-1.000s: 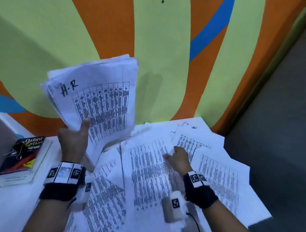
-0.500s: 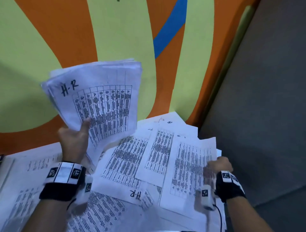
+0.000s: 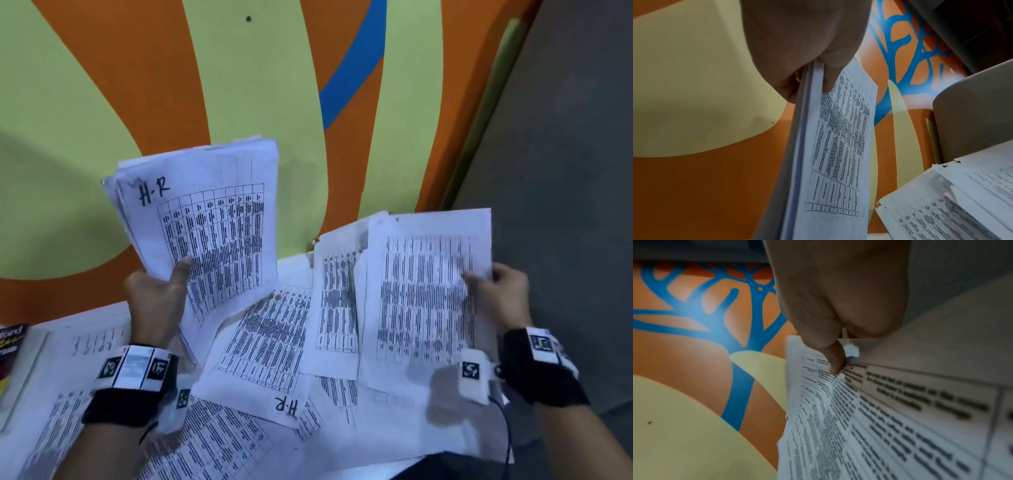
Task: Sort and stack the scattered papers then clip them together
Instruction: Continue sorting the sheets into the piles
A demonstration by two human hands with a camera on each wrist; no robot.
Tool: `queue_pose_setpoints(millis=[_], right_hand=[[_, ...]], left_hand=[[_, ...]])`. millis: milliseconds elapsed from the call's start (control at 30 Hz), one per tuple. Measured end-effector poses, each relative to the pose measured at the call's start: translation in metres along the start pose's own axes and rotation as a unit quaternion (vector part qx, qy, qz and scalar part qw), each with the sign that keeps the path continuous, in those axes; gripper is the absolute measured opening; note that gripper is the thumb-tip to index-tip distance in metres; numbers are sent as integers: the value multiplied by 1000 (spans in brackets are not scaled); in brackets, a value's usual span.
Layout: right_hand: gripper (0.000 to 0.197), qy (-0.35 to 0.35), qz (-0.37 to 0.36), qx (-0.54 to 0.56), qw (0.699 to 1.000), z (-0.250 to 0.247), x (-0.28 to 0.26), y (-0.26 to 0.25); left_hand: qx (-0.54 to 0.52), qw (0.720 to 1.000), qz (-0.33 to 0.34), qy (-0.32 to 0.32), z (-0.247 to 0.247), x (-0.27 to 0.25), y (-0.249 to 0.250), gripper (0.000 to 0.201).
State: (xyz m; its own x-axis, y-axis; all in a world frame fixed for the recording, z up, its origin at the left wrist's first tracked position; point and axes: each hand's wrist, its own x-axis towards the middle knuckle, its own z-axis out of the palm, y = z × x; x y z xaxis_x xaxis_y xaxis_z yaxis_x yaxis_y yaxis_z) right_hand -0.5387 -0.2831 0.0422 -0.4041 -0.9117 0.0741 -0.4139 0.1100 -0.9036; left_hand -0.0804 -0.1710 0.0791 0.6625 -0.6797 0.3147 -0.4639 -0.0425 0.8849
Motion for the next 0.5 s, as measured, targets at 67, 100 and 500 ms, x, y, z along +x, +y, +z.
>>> queue_pose_setpoints(millis=[67, 100, 500], right_hand=[[21, 6, 11, 0, 1000, 0, 15, 2], [22, 15, 9, -16, 1000, 3, 20, 5], [21, 12, -167, -176, 970, 21, 27, 1]], left_hand=[[8, 1000, -3, 4, -4, 0, -2, 58], [11, 1000, -5, 6, -5, -1, -1, 58], [40, 999, 3, -3, 5, -8, -2, 59]])
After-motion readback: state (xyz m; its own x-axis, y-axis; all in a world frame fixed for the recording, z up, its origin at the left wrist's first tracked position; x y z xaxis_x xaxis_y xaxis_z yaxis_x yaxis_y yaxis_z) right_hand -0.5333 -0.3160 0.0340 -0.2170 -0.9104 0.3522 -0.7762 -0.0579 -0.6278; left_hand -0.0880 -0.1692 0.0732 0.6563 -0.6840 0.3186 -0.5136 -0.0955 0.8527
